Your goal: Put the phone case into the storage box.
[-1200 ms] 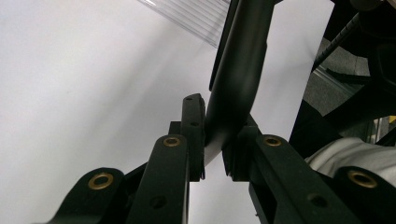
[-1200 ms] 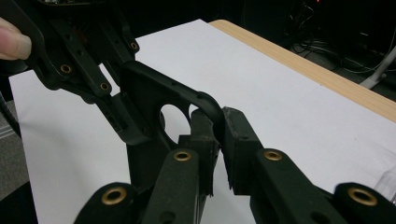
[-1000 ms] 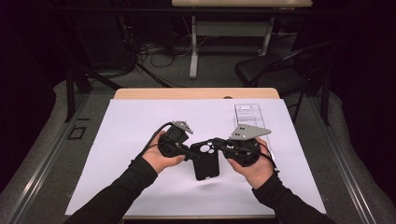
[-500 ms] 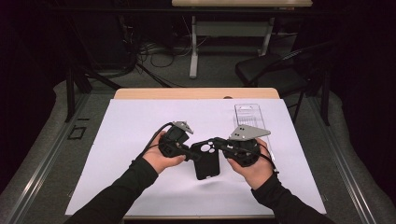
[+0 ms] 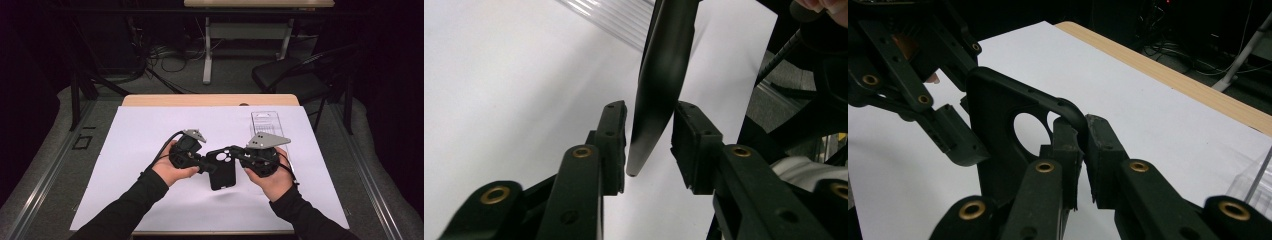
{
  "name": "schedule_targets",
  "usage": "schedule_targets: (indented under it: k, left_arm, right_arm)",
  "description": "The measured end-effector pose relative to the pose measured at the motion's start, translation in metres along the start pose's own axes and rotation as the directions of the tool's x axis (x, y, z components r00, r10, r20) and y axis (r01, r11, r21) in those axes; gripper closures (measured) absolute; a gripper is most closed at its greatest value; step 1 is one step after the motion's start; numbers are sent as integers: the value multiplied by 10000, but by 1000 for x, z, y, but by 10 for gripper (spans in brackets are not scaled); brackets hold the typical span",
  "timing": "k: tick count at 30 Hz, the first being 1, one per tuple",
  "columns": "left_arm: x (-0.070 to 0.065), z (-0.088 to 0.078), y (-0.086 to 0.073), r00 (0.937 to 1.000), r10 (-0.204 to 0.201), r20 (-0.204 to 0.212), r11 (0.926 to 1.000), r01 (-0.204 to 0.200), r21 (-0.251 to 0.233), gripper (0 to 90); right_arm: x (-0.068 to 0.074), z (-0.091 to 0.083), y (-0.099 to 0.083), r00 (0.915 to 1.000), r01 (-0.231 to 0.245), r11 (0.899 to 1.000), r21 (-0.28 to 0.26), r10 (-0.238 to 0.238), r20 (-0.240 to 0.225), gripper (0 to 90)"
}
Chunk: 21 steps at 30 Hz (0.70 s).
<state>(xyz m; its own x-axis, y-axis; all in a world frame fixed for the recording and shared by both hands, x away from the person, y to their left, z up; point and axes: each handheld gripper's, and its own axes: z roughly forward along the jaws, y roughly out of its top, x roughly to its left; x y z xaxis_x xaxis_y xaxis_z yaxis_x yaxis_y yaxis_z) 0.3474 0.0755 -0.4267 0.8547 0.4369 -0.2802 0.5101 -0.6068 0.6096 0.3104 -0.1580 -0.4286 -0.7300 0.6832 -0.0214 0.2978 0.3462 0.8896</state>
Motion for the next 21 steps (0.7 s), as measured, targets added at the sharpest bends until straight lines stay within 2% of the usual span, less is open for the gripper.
schedule_targets:
  k: [5,7,8,14,21]
  left_arm:
    - [2,-2,-1,9999,-83,93,9993,86,-356,549]
    - [2,-3,-2,9999,43,-128,9994,-48,-351,542]
    - [4,-4,-2,9999,92,54,9990,-90,-433,528]
    - [7,-9,-4,9998,117,-165,9981,-127,-602,480]
    - [14,-11,-9,9988,245,-425,9963,-279,-815,469]
  right_arm:
    - [-5,-3,1,9999,-30,10000,65,29,114,846]
    - [-8,-4,2,9999,-56,10000,59,55,157,846]
    - [-9,-5,3,9998,-73,10000,27,73,178,846]
    - [-22,-9,8,9993,-113,9999,-8,113,356,846]
    - [-40,-13,13,9980,-90,9998,-178,101,626,848]
